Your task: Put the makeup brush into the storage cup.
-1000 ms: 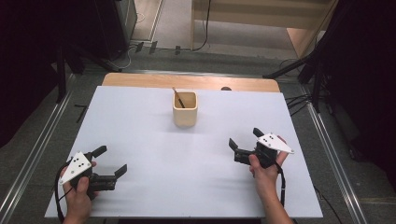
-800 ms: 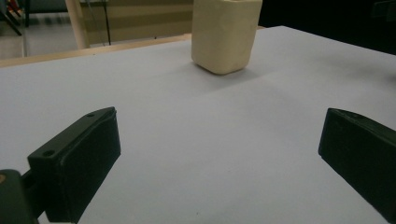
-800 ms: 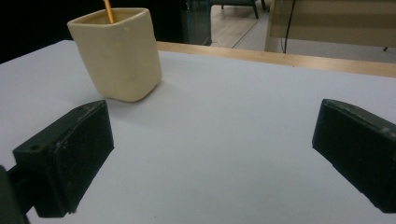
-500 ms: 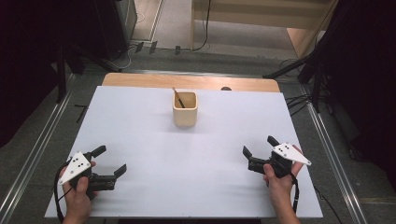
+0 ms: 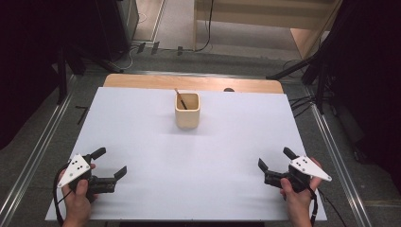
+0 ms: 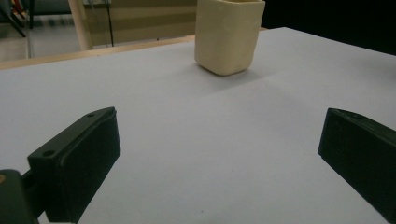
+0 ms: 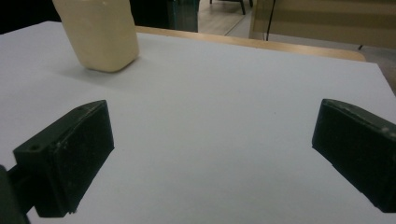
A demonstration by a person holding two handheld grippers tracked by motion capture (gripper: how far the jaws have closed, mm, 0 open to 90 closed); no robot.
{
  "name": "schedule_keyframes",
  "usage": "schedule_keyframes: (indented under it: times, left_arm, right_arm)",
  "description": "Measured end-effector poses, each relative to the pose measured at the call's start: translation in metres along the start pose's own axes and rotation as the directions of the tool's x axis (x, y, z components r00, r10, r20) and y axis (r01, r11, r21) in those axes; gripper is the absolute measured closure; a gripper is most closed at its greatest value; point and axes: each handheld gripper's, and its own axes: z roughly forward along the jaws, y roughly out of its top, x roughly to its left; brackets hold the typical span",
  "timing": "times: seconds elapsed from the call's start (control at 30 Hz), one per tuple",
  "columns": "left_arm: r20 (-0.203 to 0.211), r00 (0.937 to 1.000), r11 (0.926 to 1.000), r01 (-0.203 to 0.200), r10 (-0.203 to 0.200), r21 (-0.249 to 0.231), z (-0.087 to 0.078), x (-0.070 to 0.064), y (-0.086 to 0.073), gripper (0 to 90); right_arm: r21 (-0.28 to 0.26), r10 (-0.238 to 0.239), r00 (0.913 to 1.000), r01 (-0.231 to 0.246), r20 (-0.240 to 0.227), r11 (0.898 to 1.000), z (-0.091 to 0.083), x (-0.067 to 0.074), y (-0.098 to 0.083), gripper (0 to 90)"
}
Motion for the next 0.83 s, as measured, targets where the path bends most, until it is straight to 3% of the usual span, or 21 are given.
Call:
schedule_keyframes:
  times: [0.07, 0.23, 0.33, 0.43, 0.6, 0.83]
  left_arm:
    - [-0.001, 1.0, 1.0, 0.001, -0.001, -0.001, -0.001, 0.0, 0.0, 0.0]
    - [-0.001, 1.0, 1.0, 0.007, -0.007, -0.006, -0.002, 0.002, 0.0, 0.0]
    - [-0.002, 0.9999, 0.9999, 0.01, -0.01, -0.006, -0.002, 0.002, 0.0, 0.0]
    - [-0.001, 0.9999, 0.9999, 0.011, -0.011, -0.012, -0.002, 0.001, 0.001, 0.0]
    - [0.0, 0.9999, 0.9999, 0.015, -0.015, -0.009, -0.002, 0.0, 0.001, 0.0]
    - [-0.001, 0.9999, 0.9999, 0.012, -0.012, -0.005, 0.001, 0.001, 0.001, 0.0]
  right_arm:
    - [0.012, -0.015, 0.9999, 0.015, 0.009, 1.0, -0.006, -0.001, -0.004, 0.0]
    - [0.006, 0.009, 0.9998, -0.009, 0.018, 1.0, -0.022, -0.006, -0.011, 0.0]
    - [0.006, -0.01, 0.999, 0.01, 0.044, 1.0, -0.029, -0.008, -0.013, 0.0]
    - [0.012, -0.016, 0.9986, 0.016, 0.05, 1.0, -0.033, -0.01, -0.017, 0.0]
    - [0.0, 0.012, 0.9983, -0.012, 0.058, 1.0, -0.036, -0.014, -0.017, 0.0]
    - [-0.015, 0.012, 0.9999, -0.012, -0.013, 1.0, -0.035, -0.01, -0.011, 0.0]
